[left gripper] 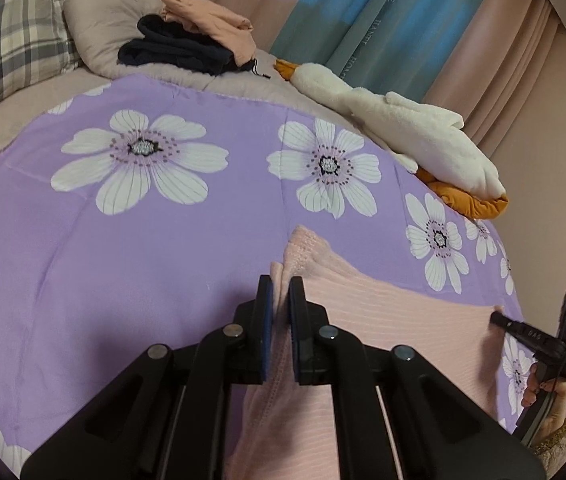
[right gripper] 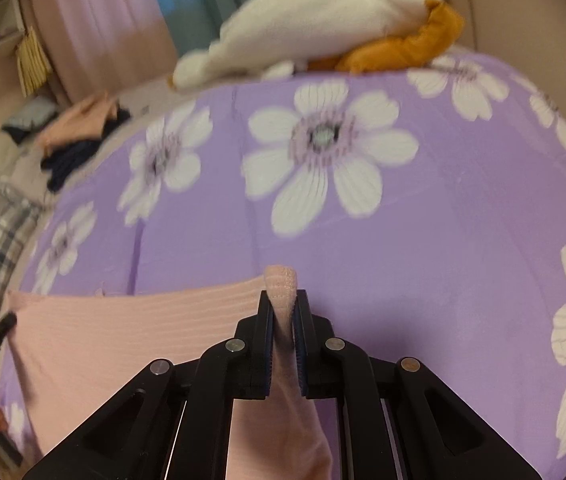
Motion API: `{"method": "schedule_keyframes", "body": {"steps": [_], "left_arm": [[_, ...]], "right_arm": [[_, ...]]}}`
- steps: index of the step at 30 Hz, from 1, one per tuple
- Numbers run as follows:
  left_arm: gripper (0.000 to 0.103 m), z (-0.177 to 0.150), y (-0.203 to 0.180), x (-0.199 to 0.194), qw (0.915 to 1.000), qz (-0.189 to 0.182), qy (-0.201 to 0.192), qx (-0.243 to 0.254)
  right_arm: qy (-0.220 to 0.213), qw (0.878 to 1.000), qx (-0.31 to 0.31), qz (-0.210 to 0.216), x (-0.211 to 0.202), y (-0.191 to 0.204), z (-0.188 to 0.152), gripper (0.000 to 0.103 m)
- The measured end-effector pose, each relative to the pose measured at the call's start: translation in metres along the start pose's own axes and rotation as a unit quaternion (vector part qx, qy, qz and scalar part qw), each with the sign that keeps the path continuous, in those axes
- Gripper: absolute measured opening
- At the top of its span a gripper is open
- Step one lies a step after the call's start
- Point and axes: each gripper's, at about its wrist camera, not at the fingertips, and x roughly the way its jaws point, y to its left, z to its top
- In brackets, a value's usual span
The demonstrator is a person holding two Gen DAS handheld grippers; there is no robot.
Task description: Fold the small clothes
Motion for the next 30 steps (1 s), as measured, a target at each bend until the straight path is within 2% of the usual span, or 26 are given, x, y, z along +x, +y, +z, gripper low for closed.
{"method": "schedule_keyframes", "body": {"steps": [3,6,10,13,15,16,17,18,20,22,24,25,27,30], "left_arm": [[0.007,0.003,0.003,0.009,1.0,0.008,-0.001,0.0],[0.007,0.002,0.007,0.027,0.9993,0.034,0.008,0.011],[0.007,-0.006,0.018,0.057,0.9971,0.061,0.043,0.015],[0.009,-0.016,0.029,0.073,0.9941,0.078,0.074,0.017],[0.014,-0.019,0.036,0.077,0.9931,0.077,0.088,0.005],[0.015,-0.02,0.04,0.075,0.9935,0.073,0.088,-0.006],[0.017,-0.02,0.041,0.074,0.9937,0.07,0.087,-0.011],[0.021,-0.019,0.042,0.069,0.9938,0.067,0.087,-0.018],[0.032,-0.018,0.042,0.059,0.9939,0.069,0.082,-0.025],[0.045,-0.017,0.039,0.044,0.9945,0.064,0.078,-0.025],[0.068,-0.017,0.037,0.029,0.9947,0.056,0.083,-0.024],[0.07,-0.018,0.036,0.022,0.9947,0.053,0.085,-0.024],[0.076,-0.02,0.035,0.006,0.9948,0.043,0.089,-0.026],[0.083,-0.027,0.034,-0.007,0.9938,0.03,0.102,-0.031]], "right_arm": [[-0.027,1.0,-0.005,0.009,0.009,0.004,0.003,0.011],[-0.006,1.0,-0.01,-0.009,0.037,0.004,0.0,0.011],[0.038,0.999,-0.007,-0.032,0.072,-0.001,-0.009,0.011],[0.065,0.997,-0.009,-0.039,0.084,-0.003,-0.014,0.011],[0.059,0.997,-0.007,-0.042,0.08,-0.003,-0.015,0.011],[0.06,0.997,-0.004,-0.044,0.078,-0.004,-0.014,0.013],[0.061,0.997,-0.001,-0.046,0.076,-0.004,-0.014,0.021],[0.062,0.997,0.003,-0.048,0.074,-0.004,-0.014,0.035],[0.057,0.997,0.01,-0.048,0.068,-0.003,-0.015,0.049],[0.049,0.998,0.012,-0.048,0.059,0.0,-0.014,0.049],[0.041,0.998,0.006,-0.054,0.047,0.007,-0.013,0.054],[0.035,0.998,0.003,-0.055,0.041,0.01,-0.014,0.057],[0.018,0.998,0.0,-0.058,0.025,0.017,-0.015,0.07],[0.006,0.999,0.008,-0.052,-0.001,0.023,-0.019,0.076]]}}
